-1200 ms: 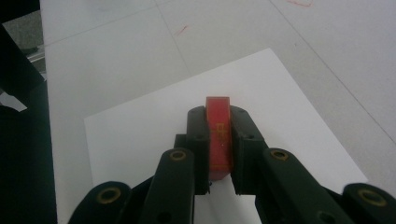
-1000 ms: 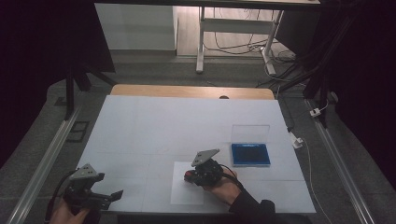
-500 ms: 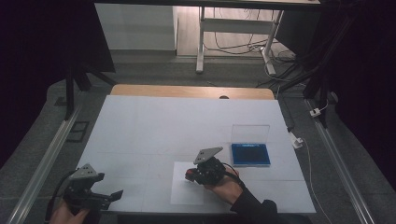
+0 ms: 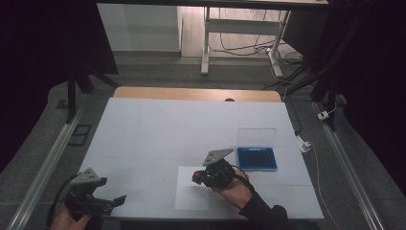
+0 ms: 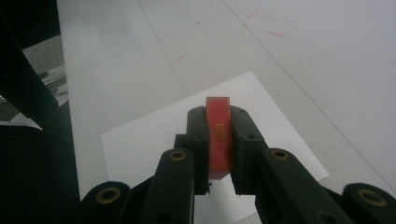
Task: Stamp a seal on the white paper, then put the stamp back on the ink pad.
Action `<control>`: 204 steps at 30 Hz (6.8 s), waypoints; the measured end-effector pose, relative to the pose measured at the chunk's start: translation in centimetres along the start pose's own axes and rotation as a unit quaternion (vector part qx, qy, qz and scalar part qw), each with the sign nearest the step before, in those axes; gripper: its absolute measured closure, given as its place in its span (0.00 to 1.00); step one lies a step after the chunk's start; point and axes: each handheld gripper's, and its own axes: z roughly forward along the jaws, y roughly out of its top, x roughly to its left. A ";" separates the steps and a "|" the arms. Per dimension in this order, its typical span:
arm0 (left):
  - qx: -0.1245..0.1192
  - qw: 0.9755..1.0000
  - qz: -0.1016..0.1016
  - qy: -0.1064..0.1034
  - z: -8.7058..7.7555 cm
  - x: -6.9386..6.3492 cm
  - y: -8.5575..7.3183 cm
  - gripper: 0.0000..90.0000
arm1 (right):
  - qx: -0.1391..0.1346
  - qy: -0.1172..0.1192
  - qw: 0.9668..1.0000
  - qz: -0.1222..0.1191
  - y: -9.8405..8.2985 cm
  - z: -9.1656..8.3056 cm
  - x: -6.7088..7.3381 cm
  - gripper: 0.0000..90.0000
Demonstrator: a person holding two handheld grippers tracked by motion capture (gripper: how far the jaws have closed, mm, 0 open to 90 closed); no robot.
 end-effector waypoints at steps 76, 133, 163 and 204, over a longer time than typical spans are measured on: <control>-0.002 1.000 0.004 0.000 -0.1 -0.1 0.0 0.02 | -0.020 -0.148 0.983 0.106 -4.7 -9.3 -8.2 0.88; -0.001 1.000 0.005 0.000 0.0 -0.1 0.0 0.03 | 0.033 -0.208 0.967 0.144 -8.1 -9.9 -12.7 0.84; -0.003 1.000 0.002 -0.001 -0.1 0.0 0.0 0.03 | -0.048 -0.200 0.964 0.167 -6.4 -11.6 -9.8 0.24; -0.003 1.000 -0.002 -0.001 0.0 0.1 0.0 0.03 | -0.062 -0.199 0.961 0.182 -9.4 -15.5 -3.7 0.00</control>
